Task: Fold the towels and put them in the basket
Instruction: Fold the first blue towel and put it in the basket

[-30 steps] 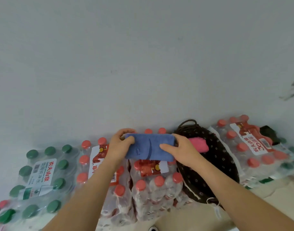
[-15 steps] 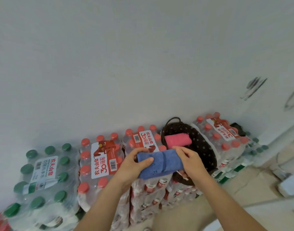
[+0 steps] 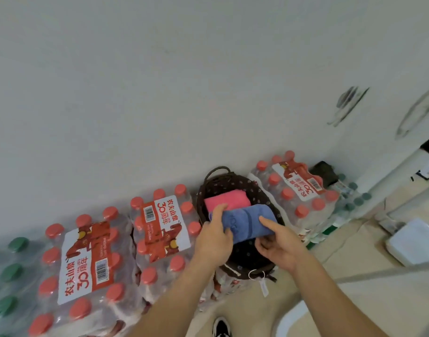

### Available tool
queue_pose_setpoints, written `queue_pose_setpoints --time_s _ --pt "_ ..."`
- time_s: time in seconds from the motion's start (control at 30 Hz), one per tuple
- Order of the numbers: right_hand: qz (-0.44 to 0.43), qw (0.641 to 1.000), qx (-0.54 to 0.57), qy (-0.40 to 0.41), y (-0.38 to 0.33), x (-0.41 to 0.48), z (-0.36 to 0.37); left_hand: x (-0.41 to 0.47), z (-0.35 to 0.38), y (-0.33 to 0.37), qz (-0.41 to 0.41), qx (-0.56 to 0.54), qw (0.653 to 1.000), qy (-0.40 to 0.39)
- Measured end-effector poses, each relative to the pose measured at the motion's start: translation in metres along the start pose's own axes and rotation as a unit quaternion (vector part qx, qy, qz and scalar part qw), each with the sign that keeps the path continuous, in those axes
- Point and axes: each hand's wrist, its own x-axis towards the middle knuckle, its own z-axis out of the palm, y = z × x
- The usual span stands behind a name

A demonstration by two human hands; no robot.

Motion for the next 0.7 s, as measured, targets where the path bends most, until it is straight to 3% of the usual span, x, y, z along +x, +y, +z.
queue_pose_setpoints --time_s 0.1,0.23,0.4,0.47,0.53,0.6,0.7 --pt "0.021 0.995 -0.094 0.03 -0.001 0.036 0.001 0.035 0.011 -0.002 -0.035 0.161 0.985 -0.044" --pt "0.018 0.983 -0.156 0.099 0.001 0.077 0.007 0.062 0.022 0.0 -0.058 0.283 0.954 -0.085" --pt "-0.006 0.963 -0.241 0.116 0.004 0.107 0.001 0.078 0.033 0.004 -0.052 0.447 0.874 -0.185" --pt "-0.003 0.96 -0.256 0.115 0.006 0.113 -0.001 0.082 0.035 0.009 -0.065 0.495 0.846 -0.188" --pt "0.003 0.958 -0.264 0.112 0.007 0.119 -0.001 0.085 0.036 0.012 -0.021 0.541 0.825 -0.162" --pt "0.009 0.957 -0.268 0.113 0.007 0.125 0.0 0.089 0.042 0.009 0.027 0.547 0.824 -0.147" --pt "0.01 0.953 -0.276 0.127 0.008 0.129 0.0 0.092 0.051 0.005 0.032 0.521 0.836 -0.167"
